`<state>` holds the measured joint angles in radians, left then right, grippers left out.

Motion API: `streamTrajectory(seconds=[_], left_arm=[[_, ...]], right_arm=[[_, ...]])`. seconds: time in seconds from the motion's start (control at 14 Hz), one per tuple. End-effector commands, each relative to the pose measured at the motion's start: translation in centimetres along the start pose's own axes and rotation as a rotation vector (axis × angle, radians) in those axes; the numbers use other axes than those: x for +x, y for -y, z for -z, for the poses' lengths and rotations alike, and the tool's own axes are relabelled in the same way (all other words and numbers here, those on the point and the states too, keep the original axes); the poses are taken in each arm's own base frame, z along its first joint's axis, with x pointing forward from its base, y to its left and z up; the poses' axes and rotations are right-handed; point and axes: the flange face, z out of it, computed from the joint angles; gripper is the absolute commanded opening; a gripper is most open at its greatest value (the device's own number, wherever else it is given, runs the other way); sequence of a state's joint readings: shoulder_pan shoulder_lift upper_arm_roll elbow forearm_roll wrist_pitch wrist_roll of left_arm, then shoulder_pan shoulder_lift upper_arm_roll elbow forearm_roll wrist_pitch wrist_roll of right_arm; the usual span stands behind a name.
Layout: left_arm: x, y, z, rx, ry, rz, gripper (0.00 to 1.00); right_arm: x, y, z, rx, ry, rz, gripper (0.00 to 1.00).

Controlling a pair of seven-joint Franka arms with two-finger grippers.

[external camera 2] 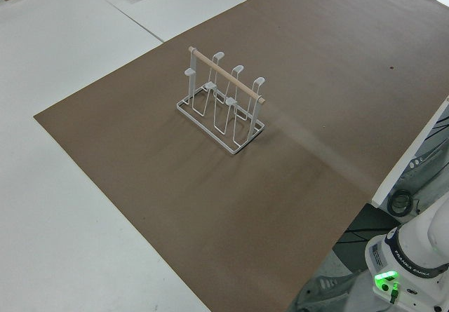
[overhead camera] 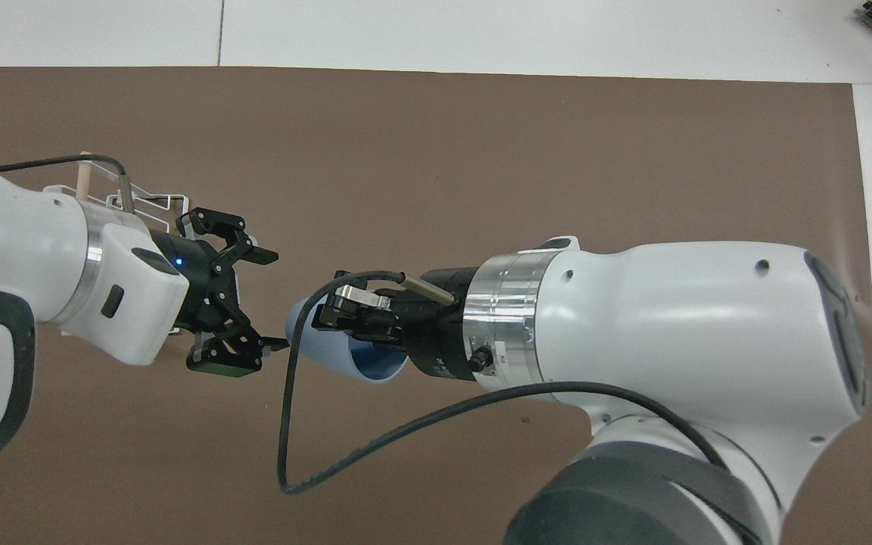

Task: Hang cup on cup holder
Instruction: 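Carry the cup toward the left gripper while the left gripper approaches, then close the left gripper on the cup held by the right gripper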

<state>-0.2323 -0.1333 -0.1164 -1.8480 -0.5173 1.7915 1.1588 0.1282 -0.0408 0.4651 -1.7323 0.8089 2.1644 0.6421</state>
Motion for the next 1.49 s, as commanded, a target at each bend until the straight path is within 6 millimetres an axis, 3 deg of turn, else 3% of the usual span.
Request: streamTrajectory(seconds=[0.0, 0.28, 0.78, 1.42], left_arm=[[0.4, -1.7, -0.6, 0.001, -0.037, -0.031, 1.00], [1.8, -2.7, -1.2, -0.014, -0.054, -0.057, 1.00], [2.8, -4.5, 0.7, 0.007, -0.069, -0.091, 1.00], [4.1, -5.4, 0.0, 0.026, -0.092, -0.114, 1.00]], right_arm=[[0.0, -0.3, -0.3, 0.020, 0.004, -0.033, 0.00], [-0.1, -0.2, -0.5, 0.022, 0.002, -0.031, 0.00], [0.3, -0.4, -0.4, 0.022, -0.001, -0.031, 0.00], [0.4, -0.4, -0.3, 0.023, -0.002, -0.029, 0.00]])
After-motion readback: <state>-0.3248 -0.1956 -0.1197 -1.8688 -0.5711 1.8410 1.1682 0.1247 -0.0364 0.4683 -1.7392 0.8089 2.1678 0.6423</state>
